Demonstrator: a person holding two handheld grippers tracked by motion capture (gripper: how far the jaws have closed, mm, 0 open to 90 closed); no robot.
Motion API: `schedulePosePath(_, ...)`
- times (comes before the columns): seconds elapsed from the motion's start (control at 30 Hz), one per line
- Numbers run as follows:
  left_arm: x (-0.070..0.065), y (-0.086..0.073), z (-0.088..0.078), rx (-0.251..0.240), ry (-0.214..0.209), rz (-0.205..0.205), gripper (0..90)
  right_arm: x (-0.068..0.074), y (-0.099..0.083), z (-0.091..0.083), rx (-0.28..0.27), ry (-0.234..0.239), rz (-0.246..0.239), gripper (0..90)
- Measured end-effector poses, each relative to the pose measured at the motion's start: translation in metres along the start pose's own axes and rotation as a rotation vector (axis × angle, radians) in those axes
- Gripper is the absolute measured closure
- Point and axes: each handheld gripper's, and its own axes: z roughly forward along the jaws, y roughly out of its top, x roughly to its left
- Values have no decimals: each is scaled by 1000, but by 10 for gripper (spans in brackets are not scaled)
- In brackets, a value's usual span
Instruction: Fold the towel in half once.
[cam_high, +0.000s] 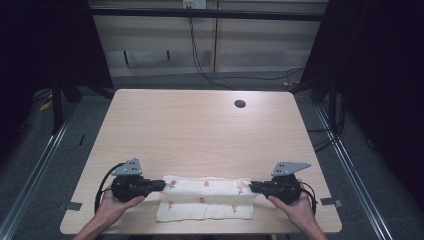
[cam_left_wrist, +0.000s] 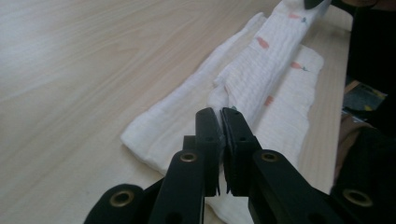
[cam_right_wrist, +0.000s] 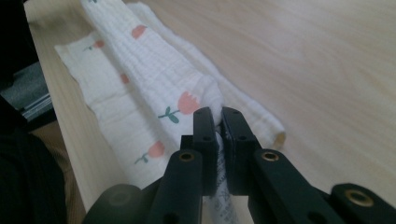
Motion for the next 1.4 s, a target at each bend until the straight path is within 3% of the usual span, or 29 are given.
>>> schedulePosePath(0.13,-5,-7,2,16,5,22,860,4,-10,3,39,-10,-14,838)
schedulePosePath(0.17,-7,-10,4,32,-16,17,858,5,-14,5,41,3,-3,833)
schedulePosePath(0.3,-9,-17,8,70,-36,16,845,9,-18,4,60,16,-15,817)
schedulePosePath(0.37,-10,-18,8,88,-37,16,808,12,-20,3,70,32,-17,804)
schedulePosePath(0.43,-13,-20,10,114,-8,34,801,13,-21,3,74,31,-19,796)
schedulePosePath(0.5,-16,-22,11,124,-28,24,806,17,-24,5,87,45,-21,790)
schedulePosePath(0.53,-17,-22,11,130,-26,34,804,20,-26,5,104,30,-33,788)
schedulePosePath(0.6,-19,-22,11,130,-38,34,804,22,-29,6,122,37,-34,786)
schedulePosePath(0.8,-26,-24,7,142,-45,46,786,28,-37,-3,107,30,-16,741)
schedulePosePath(1.03,-27,-27,-2,121,-77,22,724,39,-43,-10,104,45,-17,682)
schedulePosePath(1.27,-23,-20,-2,97,-60,14,655,40,-45,-13,90,44,-16,631)
schedulePosePath(1.3,-19,-19,0,86,-51,-12,649,41,-44,-17,77,43,-11,613)
schedulePosePath(1.4,-14,-17,1,79,-44,-28,614,41,-43,-23,53,43,1,612)
